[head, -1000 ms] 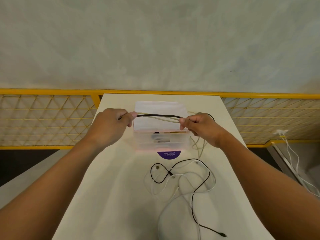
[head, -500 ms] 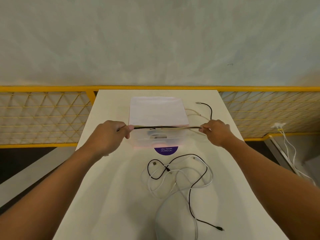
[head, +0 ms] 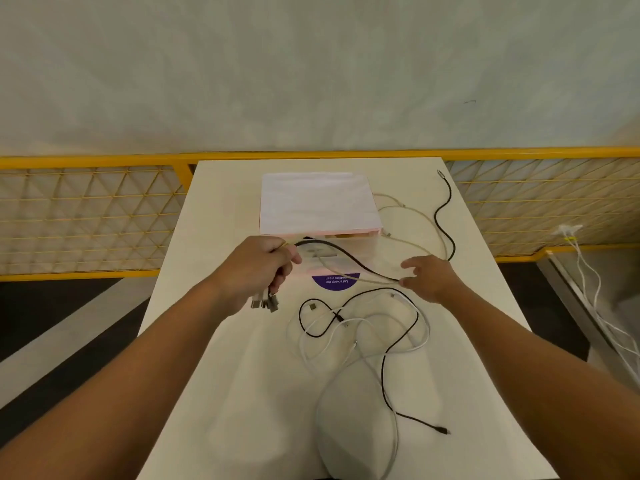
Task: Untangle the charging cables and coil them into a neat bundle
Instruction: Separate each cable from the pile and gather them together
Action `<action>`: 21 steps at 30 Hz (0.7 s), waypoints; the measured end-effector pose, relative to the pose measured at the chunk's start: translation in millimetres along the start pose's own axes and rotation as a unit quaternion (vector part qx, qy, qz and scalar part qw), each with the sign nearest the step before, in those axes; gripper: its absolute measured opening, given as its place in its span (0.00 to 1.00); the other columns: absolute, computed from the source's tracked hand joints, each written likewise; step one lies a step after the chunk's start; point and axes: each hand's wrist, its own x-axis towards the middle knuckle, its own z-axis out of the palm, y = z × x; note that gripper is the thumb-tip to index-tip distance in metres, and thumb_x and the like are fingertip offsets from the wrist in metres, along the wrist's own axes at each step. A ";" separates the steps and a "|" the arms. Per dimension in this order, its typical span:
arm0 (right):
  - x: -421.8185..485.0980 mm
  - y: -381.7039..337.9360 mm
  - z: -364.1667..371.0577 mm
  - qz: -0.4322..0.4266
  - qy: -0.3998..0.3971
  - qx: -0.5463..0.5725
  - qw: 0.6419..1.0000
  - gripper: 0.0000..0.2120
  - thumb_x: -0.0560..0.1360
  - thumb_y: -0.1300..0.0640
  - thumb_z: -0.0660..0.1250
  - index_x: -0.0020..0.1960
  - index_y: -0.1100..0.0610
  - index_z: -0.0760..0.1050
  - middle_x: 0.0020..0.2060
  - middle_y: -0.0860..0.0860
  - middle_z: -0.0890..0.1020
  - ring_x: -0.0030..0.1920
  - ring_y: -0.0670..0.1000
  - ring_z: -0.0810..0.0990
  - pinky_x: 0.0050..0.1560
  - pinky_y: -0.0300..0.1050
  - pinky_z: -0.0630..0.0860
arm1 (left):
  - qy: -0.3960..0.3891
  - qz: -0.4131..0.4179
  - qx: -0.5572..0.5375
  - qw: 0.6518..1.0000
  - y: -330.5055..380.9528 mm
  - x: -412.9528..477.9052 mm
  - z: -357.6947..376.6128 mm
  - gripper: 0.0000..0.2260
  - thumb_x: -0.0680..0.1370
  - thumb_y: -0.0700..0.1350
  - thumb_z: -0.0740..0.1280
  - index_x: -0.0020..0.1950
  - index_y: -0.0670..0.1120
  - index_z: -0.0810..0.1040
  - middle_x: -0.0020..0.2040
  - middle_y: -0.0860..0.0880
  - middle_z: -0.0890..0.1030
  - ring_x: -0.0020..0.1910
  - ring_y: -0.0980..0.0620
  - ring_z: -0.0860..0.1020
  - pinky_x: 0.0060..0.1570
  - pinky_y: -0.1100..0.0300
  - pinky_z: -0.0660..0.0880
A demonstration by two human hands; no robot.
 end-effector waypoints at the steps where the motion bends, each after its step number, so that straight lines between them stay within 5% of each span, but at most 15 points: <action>1: -5.5 -4.4 -0.2 -0.009 0.000 0.008 1.000 0.22 0.76 0.53 0.72 0.69 0.55 0.75 0.64 0.53 0.79 0.65 0.52 0.77 0.59 0.37 0.66 | -0.001 0.003 -0.019 1.000 0.9 0.4 2.4 0.11 0.84 0.40 0.61 0.49 0.36 0.80 0.33 0.48 0.75 0.27 0.54 0.70 0.29 0.62 0.70; 4: -22.0 -18.2 6.1 -0.041 0.054 0.027 0.997 0.19 0.75 0.53 0.73 0.65 0.55 0.78 0.57 0.54 0.81 0.58 0.53 0.79 0.53 0.39 0.69 | -0.006 0.003 -0.078 0.997 1.6 2.4 8.7 0.10 0.84 0.39 0.61 0.51 0.36 0.81 0.34 0.49 0.78 0.28 0.55 0.72 0.31 0.62 0.71; 7: -39.9 -34.6 19.1 -0.054 0.149 0.107 0.982 0.05 0.74 0.52 0.73 0.45 0.53 0.81 0.40 0.48 0.82 0.44 0.50 0.81 0.43 0.42 0.73 | -0.007 -0.001 -0.105 0.994 -0.1 3.6 11.4 0.11 0.84 0.38 0.60 0.51 0.35 0.81 0.31 0.51 0.76 0.26 0.55 0.68 0.32 0.60 0.68; 11: -58.9 -62.8 29.8 -0.080 0.185 0.220 0.955 0.09 0.74 0.56 0.72 0.36 0.57 0.80 0.27 0.48 0.79 0.30 0.47 0.75 0.33 0.40 0.71 | 0.006 0.002 -0.101 0.995 -2.2 3.3 9.6 0.11 0.84 0.39 0.60 0.51 0.36 0.81 0.33 0.49 0.73 0.25 0.55 0.65 0.32 0.59 0.66; 14: -62.3 -80.2 46.3 -0.122 0.099 0.168 0.973 0.09 0.75 0.57 0.70 0.37 0.59 0.83 0.30 0.52 0.83 0.33 0.51 0.79 0.31 0.44 0.74 | 0.014 0.008 -0.079 0.997 -5.8 2.8 5.5 0.11 0.84 0.40 0.61 0.51 0.36 0.81 0.34 0.49 0.73 0.24 0.56 0.65 0.33 0.59 0.66; 16: -57.6 -87.7 59.3 -0.133 0.055 0.097 0.985 0.10 0.76 0.55 0.68 0.41 0.59 0.84 0.37 0.54 0.85 0.41 0.55 0.82 0.40 0.48 0.80 | 0.017 0.012 -0.070 0.997 -9.4 1.1 2.9 0.11 0.84 0.40 0.61 0.51 0.36 0.81 0.33 0.49 0.74 0.24 0.55 0.66 0.33 0.58 0.66; 21: -43.7 -102.9 95.0 -0.136 -0.021 -0.031 0.990 0.09 0.75 0.58 0.63 0.46 0.56 0.83 0.45 0.52 0.85 0.48 0.54 0.82 0.46 0.44 0.79 | 0.018 0.009 -0.054 0.998 -18.2 -5.3 -0.9 0.11 0.84 0.40 0.61 0.49 0.39 0.82 0.33 0.50 0.75 0.25 0.55 0.66 0.34 0.57 0.67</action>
